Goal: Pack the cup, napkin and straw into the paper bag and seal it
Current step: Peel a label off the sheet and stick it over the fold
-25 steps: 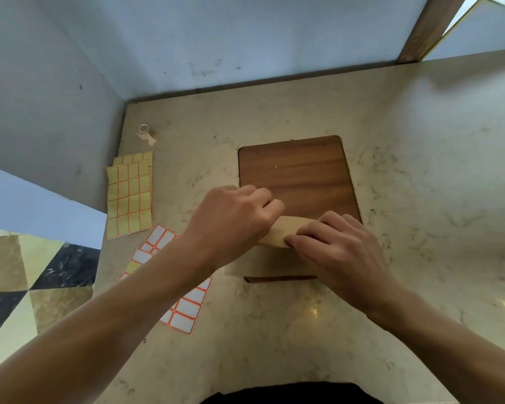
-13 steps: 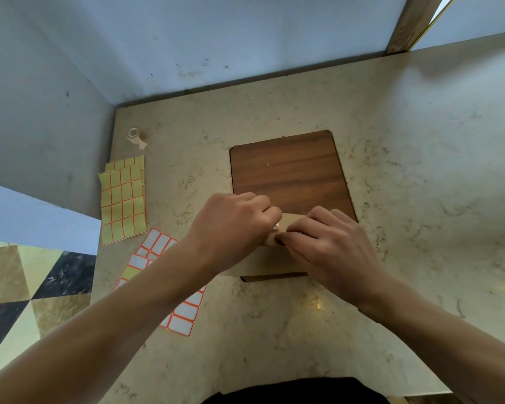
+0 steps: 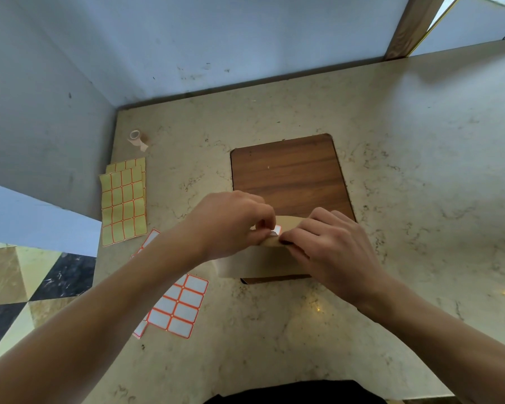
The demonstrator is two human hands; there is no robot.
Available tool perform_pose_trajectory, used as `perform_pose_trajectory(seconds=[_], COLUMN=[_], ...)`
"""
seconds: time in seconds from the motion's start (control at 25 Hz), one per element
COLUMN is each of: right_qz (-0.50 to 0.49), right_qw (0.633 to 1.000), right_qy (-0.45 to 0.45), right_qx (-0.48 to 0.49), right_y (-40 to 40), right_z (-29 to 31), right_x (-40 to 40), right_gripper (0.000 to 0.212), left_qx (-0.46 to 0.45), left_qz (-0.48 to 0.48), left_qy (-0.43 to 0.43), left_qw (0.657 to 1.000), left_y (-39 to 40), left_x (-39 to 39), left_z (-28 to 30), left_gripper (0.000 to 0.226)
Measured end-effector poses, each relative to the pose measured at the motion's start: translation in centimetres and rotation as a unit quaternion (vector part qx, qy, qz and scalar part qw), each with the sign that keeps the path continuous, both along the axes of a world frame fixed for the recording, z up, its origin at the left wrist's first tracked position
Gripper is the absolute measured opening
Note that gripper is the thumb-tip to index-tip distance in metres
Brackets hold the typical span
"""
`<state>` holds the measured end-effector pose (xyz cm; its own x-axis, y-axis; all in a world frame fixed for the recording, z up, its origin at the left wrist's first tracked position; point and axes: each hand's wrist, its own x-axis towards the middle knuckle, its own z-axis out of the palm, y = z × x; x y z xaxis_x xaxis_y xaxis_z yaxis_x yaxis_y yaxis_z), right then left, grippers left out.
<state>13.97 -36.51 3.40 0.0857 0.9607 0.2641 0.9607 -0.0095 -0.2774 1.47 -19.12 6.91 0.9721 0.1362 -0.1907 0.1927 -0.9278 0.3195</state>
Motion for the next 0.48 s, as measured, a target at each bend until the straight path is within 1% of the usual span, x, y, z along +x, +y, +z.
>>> perform_pose_trajectory(seconds=[0.16, 0.28, 0.4, 0.48], right_qz=[-0.02, -0.028, -0.023, -0.018], right_qw=[0.999, 0.999, 0.999, 0.999], right_qy=[0.033, 0.024, 0.009, -0.001], right_qx=[-0.012, -0.031, -0.038, -0.04], right_y=[0.2, 0.3, 0.4, 0.3], right_z=[0.4, 0.7, 1.0, 1.1], right_x=[-0.2, -0.3, -0.6, -0.8], right_gripper=[0.017, 0.024, 0.024, 0.022], left_qx=[-0.081, -0.129, -0.15, -0.139], left_qz=[0.023, 0.038, 0.038, 0.036], left_qy=[0.033, 0.046, 0.038, 0.022], left_qw=[0.996, 0.99, 0.987, 0.989], left_y=[0.3, 0.4, 0.2, -0.1], left_x=[0.0, -0.3, -1.2, -2.1], left_z=[0.0, 0.0, 0.1, 0.2], left_gripper=[0.017, 0.018, 0.022, 0.025])
